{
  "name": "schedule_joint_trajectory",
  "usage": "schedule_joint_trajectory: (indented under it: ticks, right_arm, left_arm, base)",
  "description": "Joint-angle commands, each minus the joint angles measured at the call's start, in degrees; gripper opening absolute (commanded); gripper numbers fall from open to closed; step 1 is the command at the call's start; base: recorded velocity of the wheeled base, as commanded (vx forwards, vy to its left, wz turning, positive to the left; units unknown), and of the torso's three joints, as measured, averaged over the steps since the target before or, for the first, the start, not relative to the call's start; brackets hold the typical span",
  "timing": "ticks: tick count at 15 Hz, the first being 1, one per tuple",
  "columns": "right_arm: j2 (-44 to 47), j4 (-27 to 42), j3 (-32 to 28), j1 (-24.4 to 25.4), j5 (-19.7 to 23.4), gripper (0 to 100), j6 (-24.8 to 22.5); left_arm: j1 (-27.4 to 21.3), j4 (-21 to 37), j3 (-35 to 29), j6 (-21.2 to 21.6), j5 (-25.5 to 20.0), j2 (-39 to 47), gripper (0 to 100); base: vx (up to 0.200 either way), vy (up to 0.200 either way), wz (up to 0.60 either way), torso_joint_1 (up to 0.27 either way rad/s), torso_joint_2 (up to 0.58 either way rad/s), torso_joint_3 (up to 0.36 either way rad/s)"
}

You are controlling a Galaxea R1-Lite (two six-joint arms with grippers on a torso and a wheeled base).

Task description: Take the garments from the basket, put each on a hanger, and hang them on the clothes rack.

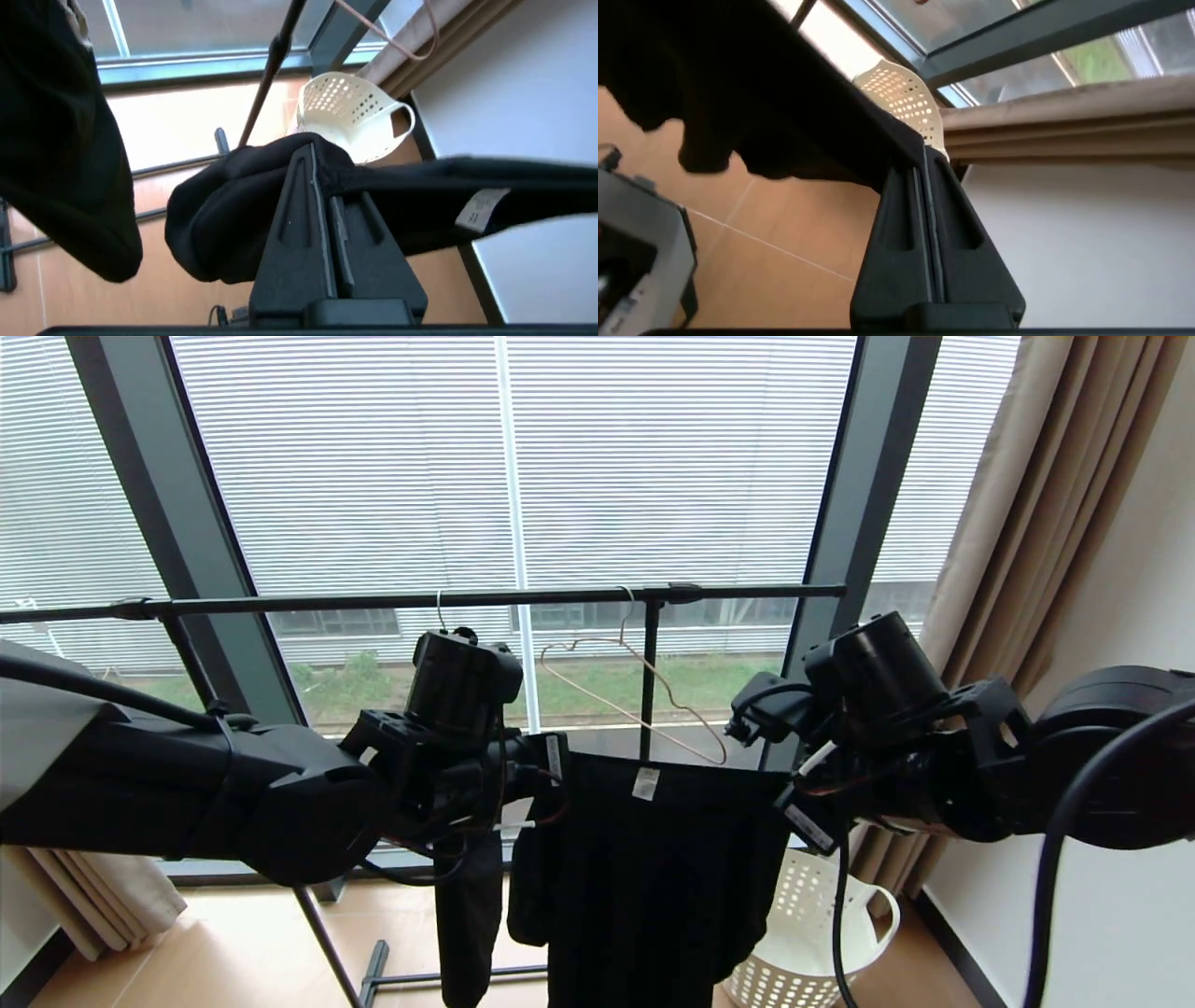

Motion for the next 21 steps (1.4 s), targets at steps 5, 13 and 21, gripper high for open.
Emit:
schedule_joint_trajectory:
  ticks: [5, 13, 21]
  right_arm:
    - [-5.03, -0.07, 5.55, 16.93, 6.06, 0, 4.34]
    - [7.54, -0.16, -12.02, 27.47, 5.97, 0, 37.92]
    - [0.42, 0.89, -1.65, 12.79, 5.7, 0, 14.19]
  left_arm:
    - [0.75, 3.48, -13.83, 2.37, -0.14, 3.92, 0]
    - [-3.3, 9.72, -24.2, 4.83, -0.23, 4.8, 0]
    - [-1.71, 12.88, -24.02, 7.55, -0.06, 4.62, 0]
  base:
    - [0.0, 0.0, 0.0, 0.0, 0.0, 0.0]
    - [0.0, 0.0, 0.0, 0.0, 0.0, 0.0]
    - [0.0, 0.0, 0.0, 0.0, 0.0, 0.0]
